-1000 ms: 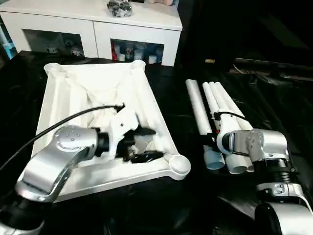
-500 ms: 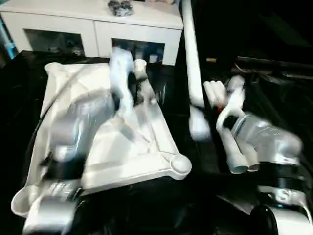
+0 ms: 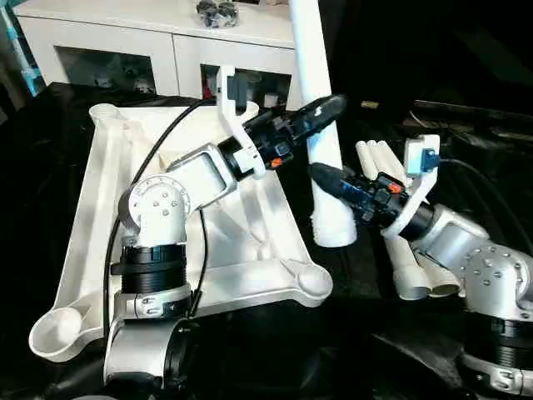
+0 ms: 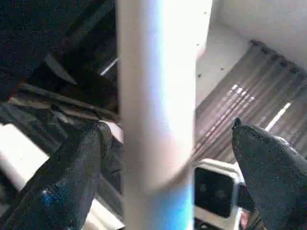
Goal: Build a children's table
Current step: Pick table leg
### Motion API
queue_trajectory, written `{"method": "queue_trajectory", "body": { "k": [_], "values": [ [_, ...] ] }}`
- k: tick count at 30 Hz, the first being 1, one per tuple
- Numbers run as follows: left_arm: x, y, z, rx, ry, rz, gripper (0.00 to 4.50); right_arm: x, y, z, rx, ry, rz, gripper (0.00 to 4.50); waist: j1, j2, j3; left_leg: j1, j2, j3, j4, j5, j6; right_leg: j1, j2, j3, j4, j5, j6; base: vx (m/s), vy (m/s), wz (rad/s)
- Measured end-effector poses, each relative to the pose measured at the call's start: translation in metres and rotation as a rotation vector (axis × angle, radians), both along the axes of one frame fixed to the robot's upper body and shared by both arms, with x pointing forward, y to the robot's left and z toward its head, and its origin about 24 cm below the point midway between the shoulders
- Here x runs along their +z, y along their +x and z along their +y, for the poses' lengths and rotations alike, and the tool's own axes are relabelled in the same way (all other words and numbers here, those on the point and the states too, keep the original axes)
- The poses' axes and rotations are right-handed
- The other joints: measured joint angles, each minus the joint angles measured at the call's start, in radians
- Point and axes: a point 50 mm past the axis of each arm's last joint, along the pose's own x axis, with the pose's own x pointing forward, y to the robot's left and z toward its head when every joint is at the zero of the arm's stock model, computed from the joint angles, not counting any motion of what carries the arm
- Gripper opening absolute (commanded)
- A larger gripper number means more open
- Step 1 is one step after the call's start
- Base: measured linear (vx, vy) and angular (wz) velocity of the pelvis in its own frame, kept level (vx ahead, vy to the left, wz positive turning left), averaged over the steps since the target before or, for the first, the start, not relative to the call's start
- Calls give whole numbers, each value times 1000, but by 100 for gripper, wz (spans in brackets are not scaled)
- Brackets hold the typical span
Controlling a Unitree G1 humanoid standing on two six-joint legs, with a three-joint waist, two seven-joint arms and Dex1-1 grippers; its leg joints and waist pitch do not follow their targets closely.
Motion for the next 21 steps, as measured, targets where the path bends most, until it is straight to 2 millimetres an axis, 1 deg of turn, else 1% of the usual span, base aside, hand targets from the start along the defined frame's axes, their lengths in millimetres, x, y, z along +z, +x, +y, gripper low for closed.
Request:
{"method": "queue_trajectory", "body": {
  "k": [2,3,5,6,9,10,11,12,15,16,17,20,21],
  "values": [
    [1,-1,0,-11,-4,0,450,0,0,1,5,-8,1,188,-1,0,0,0,0,0,0,0,0,0,0,0,-1,0,0,0,0,0],
    [1,-2,0,-15,3,-1,433,-1,0,2,12,-20,2,188,-1,-1,0,-1,0,0,0,0,0,0,0,0,-2,0,0,0,0,0],
    [0,-3,0,-15,18,-5,433,-1,-1,3,23,-33,0,188,-2,-1,1,-1,0,0,-1,0,0,0,0,0,-3,0,0,0,0,0],
    [-1,-3,1,-5,61,-14,416,-2,-1,3,27,-54,-2,188,-2,-1,1,-1,0,0,-2,0,0,0,0,0,-3,0,0,0,0,0],
    [-12,-4,-1,15,166,-7,397,-5,-1,8,37,-100,1,188,-1,-2,1,-2,0,0,-3,0,0,0,0,0,-4,0,0,0,0,0],
    [-14,-3,-2,25,175,4,397,-6,0,9,35,-115,-5,188,0,-2,1,-2,0,0,-3,0,0,0,0,-1,-5,0,0,0,0,0],
    [-14,-3,-3,30,176,10,378,-7,0,11,38,-125,-9,188,0,-2,2,-2,0,0,-3,0,0,0,0,-1,-5,0,0,0,0,0],
    [-14,-3,-4,33,173,12,378,-7,0,13,38,-136,-14,188,0,-2,2,-2,0,0,-3,0,0,0,0,-1,-6,0,1,0,0,0],
    [-15,-1,-3,63,158,32,353,-8,1,15,23,-157,-25,188,-2,-2,2,-2,0,0,-3,0,1,0,0,0,-6,0,1,0,0,0],
    [-15,0,-2,72,154,36,344,-8,2,15,20,-162,-27,188,-2,-2,2,-2,0,0,-4,0,1,0,0,-1,-6,0,1,0,0,0],
    [-15,1,-1,79,151,37,324,-8,2,15,18,-164,-28,188,-2,-2,2,-2,0,0,-4,0,1,0,0,-1,-7,0,1,0,0,0],
    [-12,3,1,100,143,31,317,-8,2,16,16,-171,-36,188,-2,-2,2,-2,0,0,-6,0,0,0,0,-1,-7,0,1,0,0,0],
    [-12,4,2,113,137,34,309,-8,2,16,14,-171,-39,188,-2,-2,2,-2,0,0,-6,0,0,0,0,-1,-7,0,1,0,0,0]
  ]
}}
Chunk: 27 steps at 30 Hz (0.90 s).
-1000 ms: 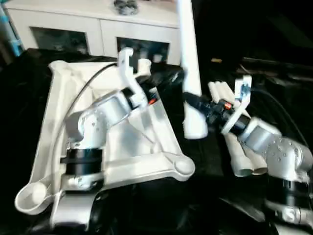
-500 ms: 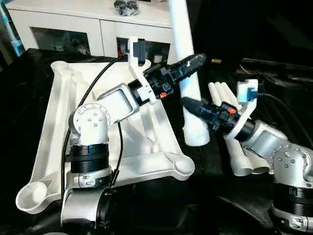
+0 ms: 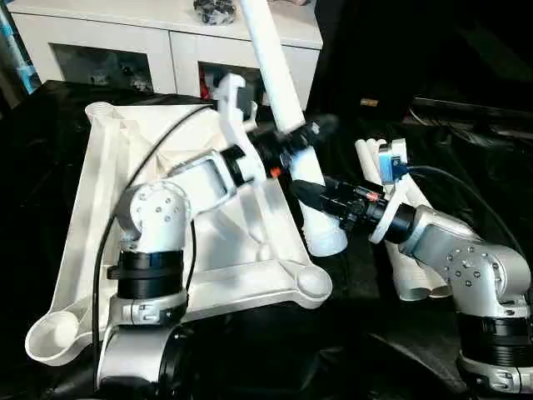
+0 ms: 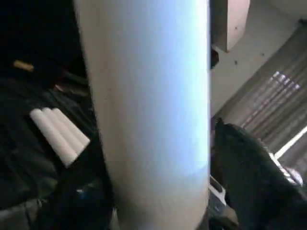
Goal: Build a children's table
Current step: Pick table leg
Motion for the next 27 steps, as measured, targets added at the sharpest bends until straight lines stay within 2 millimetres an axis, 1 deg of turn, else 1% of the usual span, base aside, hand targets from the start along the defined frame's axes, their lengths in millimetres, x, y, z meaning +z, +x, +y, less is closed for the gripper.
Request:
{"method": "queue_trajectory", "body": {
  "k": [1,3,5,6,7,9,11,13,14,15,23,24,25,27],
  "values": [
    [0,1,1,7,-4,1,309,0,0,0,0,0,-1,188,0,0,0,0,0,0,0,0,0,0,0,0,0,0,0,0,0,0],
    [-1,2,3,25,-9,7,276,0,0,0,-4,-3,-3,188,0,0,0,0,0,0,0,0,0,0,0,0,-1,0,0,0,0,0],
    [-2,3,3,33,-7,17,271,0,1,0,-11,-7,-4,188,0,0,0,0,0,0,0,0,0,0,0,0,-1,0,0,0,0,0],
    [-3,4,3,35,-7,23,255,-1,1,0,-13,-11,-3,188,0,0,0,0,0,0,0,0,0,0,0,0,-1,0,0,0,0,0],
    [-3,4,3,36,-6,25,255,-1,1,0,-13,-13,-2,188,0,0,0,0,0,0,0,0,0,0,0,0,-1,0,0,0,0,0],
    [-3,4,3,40,-4,27,230,-1,1,0,-14,-20,-4,188,0,0,0,0,0,0,-1,0,0,0,0,0,-1,0,0,0,0,0],
    [-3,4,3,45,0,30,228,-2,1,0,-17,-23,-3,188,0,0,0,0,0,0,-1,0,0,0,0,0,-1,0,0,0,0,0],
    [-4,4,4,47,14,26,210,-2,1,0,-16,-25,-1,188,-1,0,0,0,0,0,-1,0,0,0,0,0,-1,0,0,0,0,0],
    [-4,4,3,46,21,19,210,-2,2,0,-17,-27,-2,188,0,0,0,0,0,0,-1,0,0,0,0,0,-1,0,0,0,0,0],
    [-3,4,2,42,26,9,198,-2,2,1,-16,-30,-4,188,0,0,0,0,0,0,-1,0,0,0,0,0,-1,0,0,0,0,0],
    [-3,3,1,33,49,-5,191,-3,2,0,-16,-53,-10,188,-1,0,0,0,0,0,-1,0,0,0,0,0,-2,0,0,0,0,0],
    [-3,3,0,27,55,-10,190,-3,2,0,-15,-57,-10,244,0,0,0,0,0,0,-1,0,0,0,0,0,-2,0,0,0,0,0],
    [-3,3,0,22,60,-17,190,-3,2,0,-14,-57,-9,258,0,0,0,0,0,0,-1,0,0,0,0,0,-2,0,0,0,0,0],
    [-3,2,0,9,97,-34,190,-1,2,-2,-11,-58,-13,266,0,0,0,0,0,0,-1,0,0,0,0,0,-2,0,0,0,0,0]
  ]
}}
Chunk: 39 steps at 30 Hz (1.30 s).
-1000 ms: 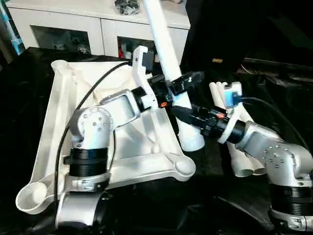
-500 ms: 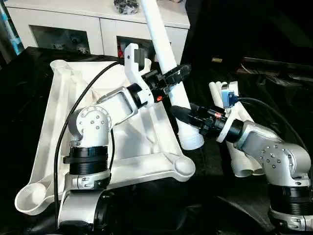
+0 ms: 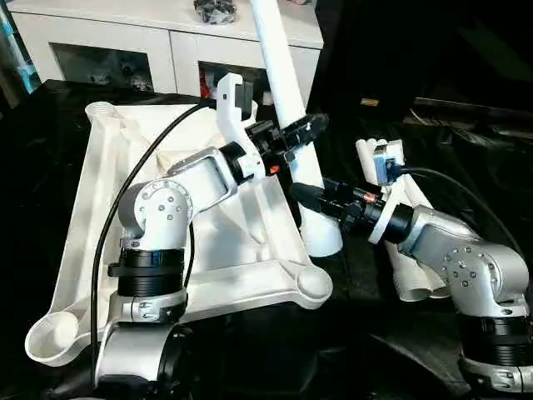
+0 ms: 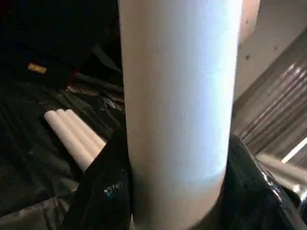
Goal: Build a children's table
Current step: Pick table leg
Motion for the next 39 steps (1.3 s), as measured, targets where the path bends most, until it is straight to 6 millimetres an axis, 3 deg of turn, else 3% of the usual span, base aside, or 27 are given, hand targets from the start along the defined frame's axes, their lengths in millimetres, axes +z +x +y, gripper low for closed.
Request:
{"method": "queue_trajectory", "body": {
  "k": [5,11,16,38,39],
  "values": [
    [-1,-3,-1,-66,56,-48,188,7,0,-15,32,-54,-22,297,2,-1,0,0,0,0,0,0,0,0,0,0,0,0,0,0,0,0],
    [3,-7,-1,-166,62,-99,188,13,-4,-35,155,-110,22,300,0,-3,1,0,0,1,0,0,0,0,0,0,-1,1,1,0,0,0],
    [17,-11,-8,-248,35,-152,188,7,-7,-33,238,-127,59,300,0,-5,1,0,0,1,0,2,4,0,0,0,-1,1,1,0,0,0],
    [11,-25,-25,-401,49,-134,187,-1,-7,-17,402,-171,63,300,2,-10,2,0,0,2,0,5,8,0,0,0,-1,3,1,0,0,0],
    [11,-25,-25,-402,49,-133,187,-1,-8,-16,404,-172,63,282,2,-10,2,0,0,2,0,5,8,0,0,0,-1,3,1,0,0,0]
  ]
}}
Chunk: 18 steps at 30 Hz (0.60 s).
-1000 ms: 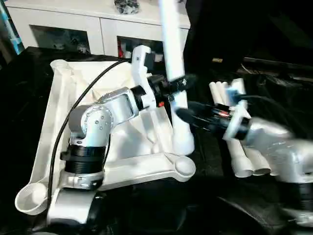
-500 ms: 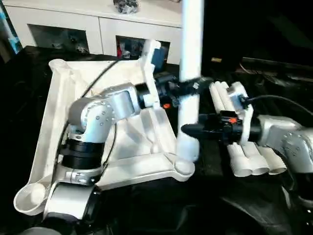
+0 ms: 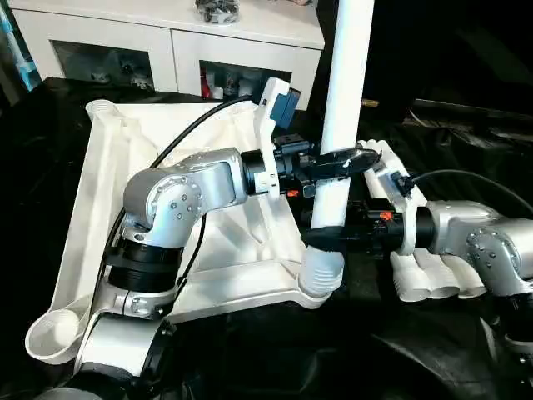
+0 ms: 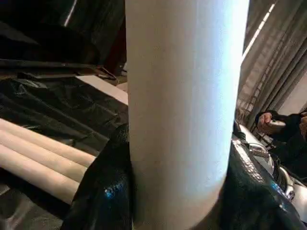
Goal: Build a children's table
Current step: Pick table leg
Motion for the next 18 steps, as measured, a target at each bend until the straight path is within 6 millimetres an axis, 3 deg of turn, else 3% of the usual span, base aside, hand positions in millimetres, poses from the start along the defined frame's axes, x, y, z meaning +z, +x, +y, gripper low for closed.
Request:
{"method": "queue_trajectory", "body": {
  "k": [10,18],
  "values": [
    [0,0,0,-1,5,0,186,-1,-2,2,20,5,3,197,0,1,0,0,0,0,0,0,0,0,0,0,0,1,0,0,0,0],
    [-1,0,0,-4,8,-2,186,-2,-3,2,20,6,5,189,0,1,0,0,0,0,0,0,-1,0,0,0,0,2,-1,0,0,0]
  ]
}}
